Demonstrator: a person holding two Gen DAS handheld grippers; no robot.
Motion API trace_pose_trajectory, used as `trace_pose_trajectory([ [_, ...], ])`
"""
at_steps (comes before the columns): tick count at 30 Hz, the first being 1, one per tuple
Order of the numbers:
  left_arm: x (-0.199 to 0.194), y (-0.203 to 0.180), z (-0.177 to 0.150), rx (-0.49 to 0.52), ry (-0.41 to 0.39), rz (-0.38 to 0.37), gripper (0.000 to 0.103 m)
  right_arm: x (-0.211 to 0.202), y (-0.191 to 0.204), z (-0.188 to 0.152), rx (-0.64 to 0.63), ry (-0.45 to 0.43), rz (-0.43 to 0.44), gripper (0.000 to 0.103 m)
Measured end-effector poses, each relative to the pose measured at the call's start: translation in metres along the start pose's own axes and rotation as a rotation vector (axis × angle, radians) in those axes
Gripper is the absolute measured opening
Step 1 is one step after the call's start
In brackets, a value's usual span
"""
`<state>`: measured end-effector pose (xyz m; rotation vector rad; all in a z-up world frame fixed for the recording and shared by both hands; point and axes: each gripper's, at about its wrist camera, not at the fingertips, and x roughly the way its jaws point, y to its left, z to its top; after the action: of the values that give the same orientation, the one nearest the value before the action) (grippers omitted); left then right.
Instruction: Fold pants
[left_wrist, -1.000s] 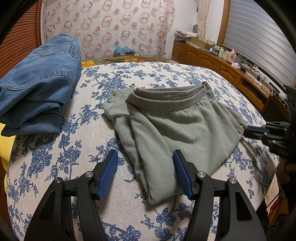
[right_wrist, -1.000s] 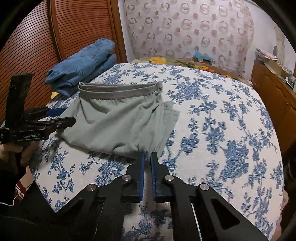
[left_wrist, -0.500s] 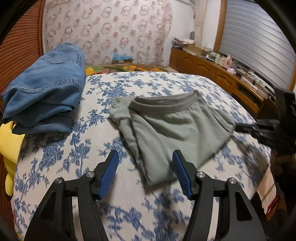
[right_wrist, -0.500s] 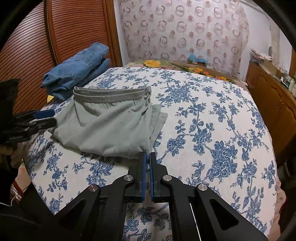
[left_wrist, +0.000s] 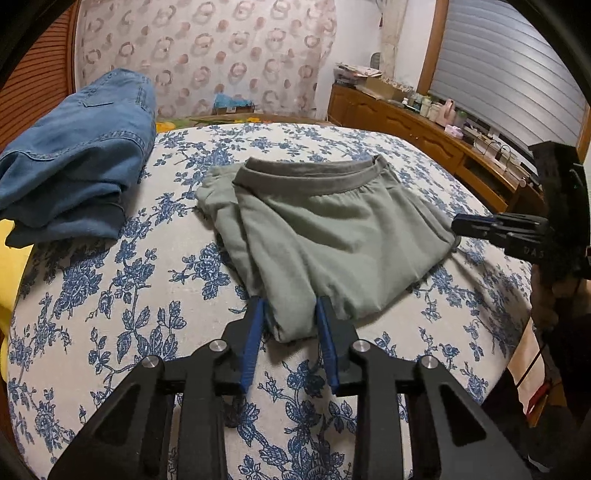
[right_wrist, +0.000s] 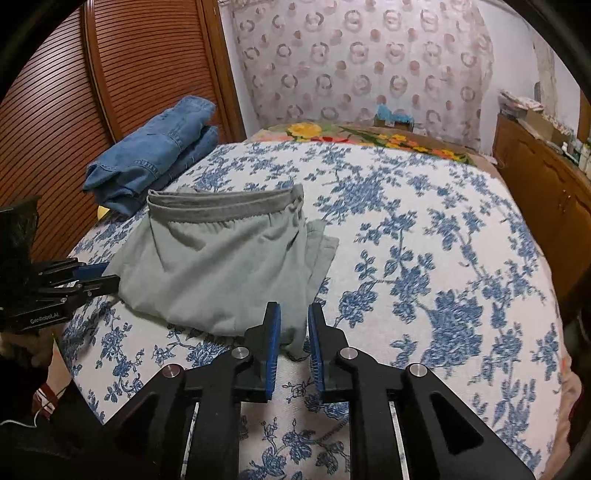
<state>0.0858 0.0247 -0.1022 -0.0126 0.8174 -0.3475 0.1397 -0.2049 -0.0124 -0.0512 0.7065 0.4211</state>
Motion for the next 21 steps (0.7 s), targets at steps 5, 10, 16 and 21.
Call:
trace_pose_trajectory([
  [5,-0.001,-0.001,0.0,-0.003,-0.01,-0.017,0.014,0.015,-0.003,0.0,0.027,0.038,0.039,0.016],
  [10,-0.014,0.002,0.003,-0.023,-0.071,-0.012,0.012,0.017,-0.006,0.003,0.022,0.048,0.088,0.004],
  [16,-0.031,0.014,0.007,-0.045,-0.109,-0.004,0.011,-0.004,-0.007,0.0,0.007,-0.017,0.051,0.002],
  [21,-0.036,0.014,0.001,-0.041,-0.093,-0.016,0.011,-0.013,0.0,-0.01,-0.002,-0.013,0.054,0.002],
])
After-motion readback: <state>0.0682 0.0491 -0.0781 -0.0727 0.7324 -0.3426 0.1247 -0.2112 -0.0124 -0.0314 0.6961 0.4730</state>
